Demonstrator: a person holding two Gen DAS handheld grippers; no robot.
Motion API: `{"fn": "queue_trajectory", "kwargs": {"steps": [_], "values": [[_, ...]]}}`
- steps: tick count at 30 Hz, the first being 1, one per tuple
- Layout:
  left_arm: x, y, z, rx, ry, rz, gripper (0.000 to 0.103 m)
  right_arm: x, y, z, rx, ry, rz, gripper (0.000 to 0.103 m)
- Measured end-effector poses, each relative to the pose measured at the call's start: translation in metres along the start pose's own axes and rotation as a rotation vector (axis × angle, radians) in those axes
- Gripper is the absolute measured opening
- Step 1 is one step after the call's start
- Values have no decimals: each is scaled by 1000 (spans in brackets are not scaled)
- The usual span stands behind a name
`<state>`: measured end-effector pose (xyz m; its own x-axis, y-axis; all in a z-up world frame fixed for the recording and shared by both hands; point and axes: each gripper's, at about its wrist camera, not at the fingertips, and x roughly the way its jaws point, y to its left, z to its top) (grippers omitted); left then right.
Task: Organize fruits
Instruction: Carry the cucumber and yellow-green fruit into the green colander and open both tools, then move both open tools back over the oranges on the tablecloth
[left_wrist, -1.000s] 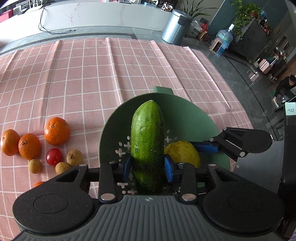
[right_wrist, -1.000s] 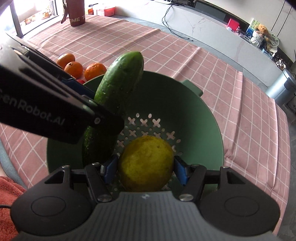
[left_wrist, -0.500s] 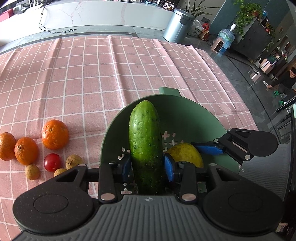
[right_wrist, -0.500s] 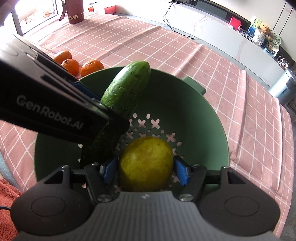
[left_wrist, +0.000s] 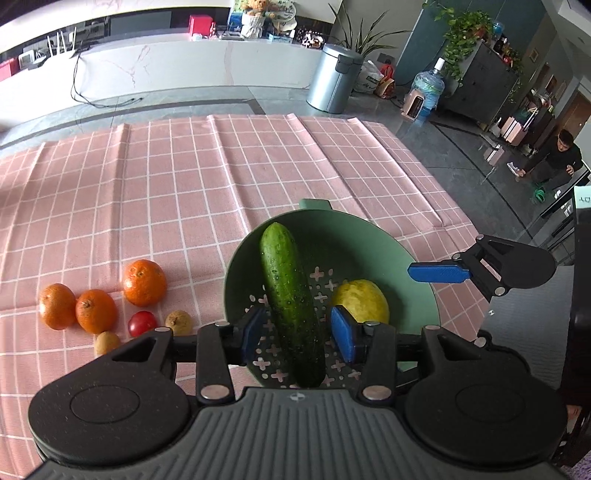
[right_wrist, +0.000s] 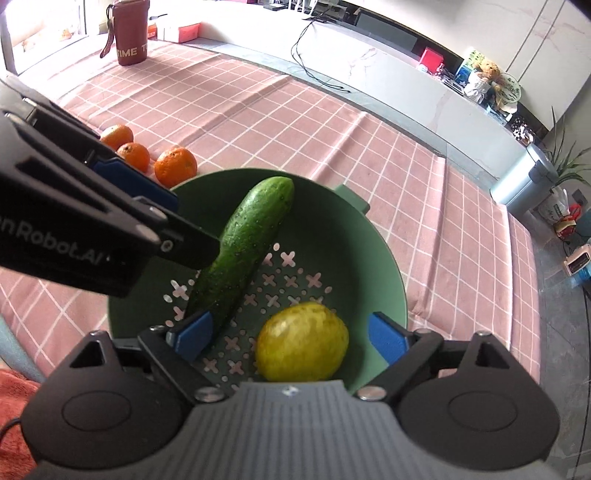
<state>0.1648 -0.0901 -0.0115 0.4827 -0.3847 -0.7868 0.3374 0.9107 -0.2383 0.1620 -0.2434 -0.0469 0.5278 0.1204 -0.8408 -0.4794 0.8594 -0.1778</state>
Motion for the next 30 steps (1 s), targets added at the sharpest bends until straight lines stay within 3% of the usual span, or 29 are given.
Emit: {"fn": "queue_trajectory", "kwargs": {"steps": [7,14,18,24,26,30], "values": [[-53,14,-20,18,-86,37,51,-38,26,-3,126,-66,1,89],[-91,39,-50,31,-154,153,51,-65,66,-9,263,-165,40,90],[-100,58,-64,18,-158,202,51,-72,88,-11,347,-219,99,90],[-100,83,-76,-33,-162,215,51,-70,124,-17,407,-300,139,88],[-98,89,-80,-35,-161,229,51,-63,135,-18,412,-302,151,76],[-92,99,-85,-14,-156,236,51,-47,149,-11,404,-279,169,65]]}}
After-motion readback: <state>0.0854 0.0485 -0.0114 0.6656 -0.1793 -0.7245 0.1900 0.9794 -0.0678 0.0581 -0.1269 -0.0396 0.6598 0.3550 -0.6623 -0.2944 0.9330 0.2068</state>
